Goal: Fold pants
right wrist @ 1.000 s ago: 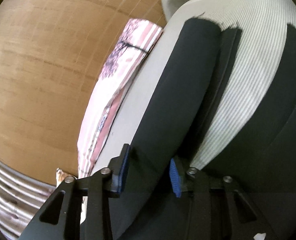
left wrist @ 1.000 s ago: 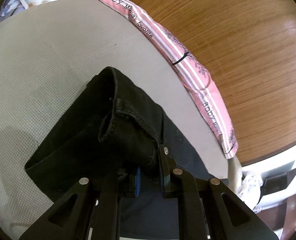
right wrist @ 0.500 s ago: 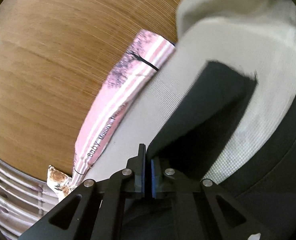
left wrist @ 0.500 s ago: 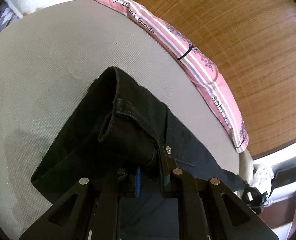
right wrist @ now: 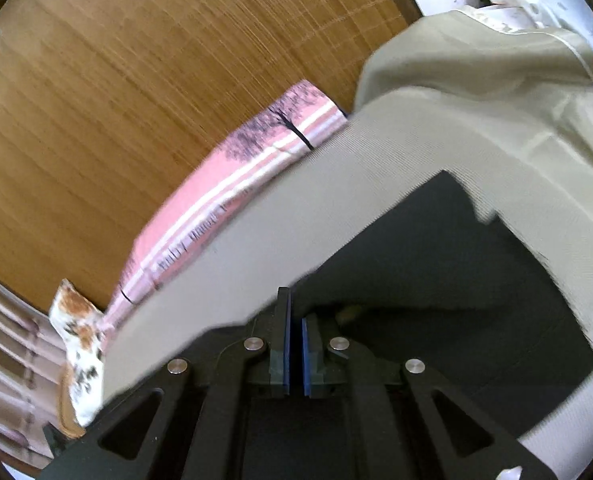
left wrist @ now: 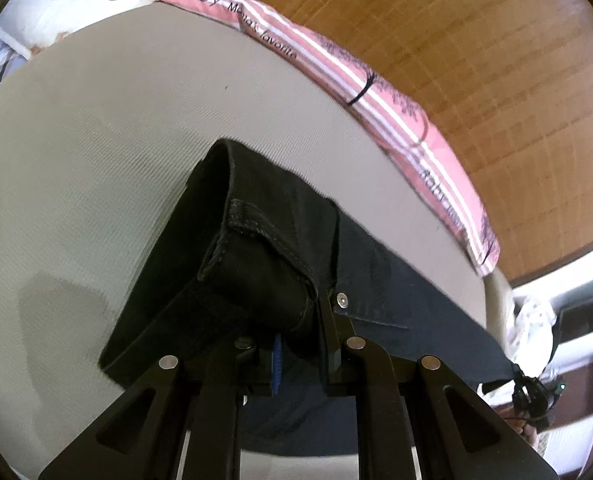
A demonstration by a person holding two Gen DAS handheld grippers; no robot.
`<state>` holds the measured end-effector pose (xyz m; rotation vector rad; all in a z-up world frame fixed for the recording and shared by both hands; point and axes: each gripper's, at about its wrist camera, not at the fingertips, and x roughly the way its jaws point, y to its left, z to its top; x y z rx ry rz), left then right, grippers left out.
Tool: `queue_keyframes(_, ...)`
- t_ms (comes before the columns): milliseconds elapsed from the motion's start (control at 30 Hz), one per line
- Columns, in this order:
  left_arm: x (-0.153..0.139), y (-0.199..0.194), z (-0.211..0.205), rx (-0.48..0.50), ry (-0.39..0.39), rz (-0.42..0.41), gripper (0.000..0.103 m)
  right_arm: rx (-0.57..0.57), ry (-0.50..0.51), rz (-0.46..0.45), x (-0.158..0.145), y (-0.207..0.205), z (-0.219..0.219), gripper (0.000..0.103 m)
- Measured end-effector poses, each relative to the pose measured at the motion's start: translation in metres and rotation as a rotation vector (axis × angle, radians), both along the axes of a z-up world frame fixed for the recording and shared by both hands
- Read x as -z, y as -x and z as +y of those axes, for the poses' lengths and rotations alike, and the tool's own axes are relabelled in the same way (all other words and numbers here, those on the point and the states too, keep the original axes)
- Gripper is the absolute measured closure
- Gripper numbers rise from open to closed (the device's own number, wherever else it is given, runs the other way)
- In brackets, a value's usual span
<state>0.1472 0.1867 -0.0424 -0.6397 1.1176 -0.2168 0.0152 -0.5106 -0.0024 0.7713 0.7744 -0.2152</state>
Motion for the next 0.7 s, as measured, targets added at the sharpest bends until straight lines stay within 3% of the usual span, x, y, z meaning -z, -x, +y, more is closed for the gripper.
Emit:
queue_keyframes(267, 0.019, 0.017, 0.000, 0.090, -0.100, 0.071, 0.089, 0.007, 0.007, 0.160, 0.036, 0.056, 0.016, 0.099)
queue_keyframes(433, 0.031, 0.026, -0.006, 0.139, -0.200, 0.107, 0.089, 0.018, -0.003, 0.245, 0.065, 0.070, 0.023, 0.099)
queue_keyframes(700, 0.031, 0.033, -0.004, 0.162, -0.214, 0.105, 0.089, 0.018, 0.024, 0.225, 0.051, 0.079, 0.027, 0.099)
